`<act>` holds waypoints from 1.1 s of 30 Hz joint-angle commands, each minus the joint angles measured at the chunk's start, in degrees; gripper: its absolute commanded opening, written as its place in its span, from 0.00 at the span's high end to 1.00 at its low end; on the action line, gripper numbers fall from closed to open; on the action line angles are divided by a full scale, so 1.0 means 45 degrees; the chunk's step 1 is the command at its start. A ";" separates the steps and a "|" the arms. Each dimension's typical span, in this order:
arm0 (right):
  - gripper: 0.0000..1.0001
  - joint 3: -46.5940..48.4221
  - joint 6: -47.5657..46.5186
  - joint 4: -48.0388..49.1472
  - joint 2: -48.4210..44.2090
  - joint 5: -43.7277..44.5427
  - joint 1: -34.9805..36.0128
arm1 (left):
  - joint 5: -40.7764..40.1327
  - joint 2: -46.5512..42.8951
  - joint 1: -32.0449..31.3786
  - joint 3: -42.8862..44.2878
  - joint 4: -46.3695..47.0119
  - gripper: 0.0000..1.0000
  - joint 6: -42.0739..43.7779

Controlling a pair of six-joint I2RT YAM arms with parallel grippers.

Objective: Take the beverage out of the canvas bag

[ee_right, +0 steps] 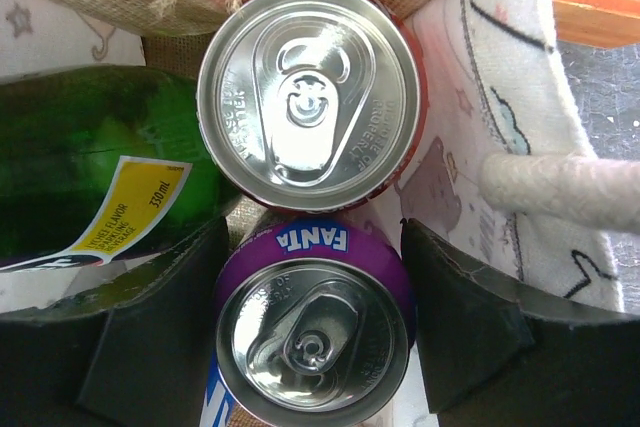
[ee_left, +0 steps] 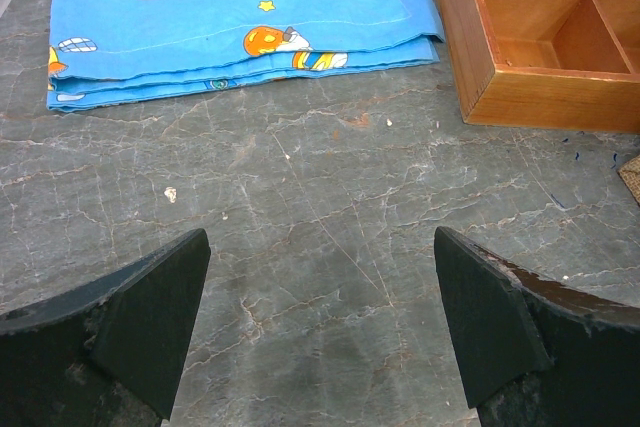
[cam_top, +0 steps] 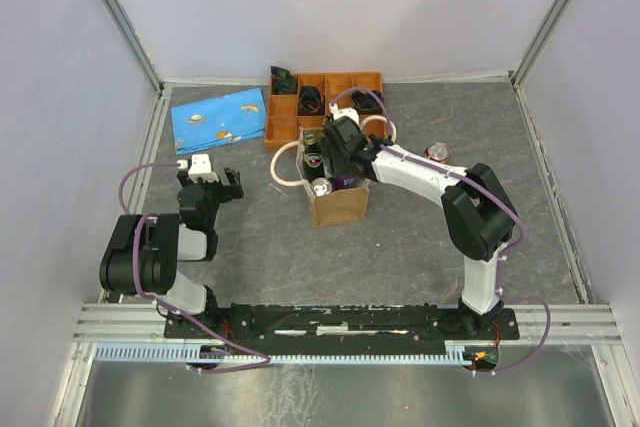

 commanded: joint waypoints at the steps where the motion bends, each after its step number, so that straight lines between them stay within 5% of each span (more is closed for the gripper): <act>1: 0.80 -0.0379 -0.0520 -0.1188 0.0127 0.0615 -0.0107 | -0.0197 -0.0056 -0.0049 0.0120 0.0452 0.01 0.0511; 2: 0.96 -0.0329 -0.0605 -0.1193 0.0078 0.0652 -0.0100 | -0.0197 -0.0055 -0.0040 0.0120 0.0453 0.01 0.0512; 3: 1.00 -0.0272 -0.0701 -0.1204 0.0014 0.0676 -0.0104 | -0.0197 -0.0050 -0.0046 0.0120 0.0446 0.01 0.0503; 20: 1.00 0.2139 -0.3255 -0.0143 -0.2997 0.0440 -0.0088 | -0.0192 -0.0061 -0.0054 0.0114 0.0447 0.01 0.0502; 33: 1.00 0.1003 -0.4970 0.2182 -0.7339 0.2359 -0.0100 | -0.0194 -0.0066 -0.0055 0.0120 0.0450 0.01 0.0501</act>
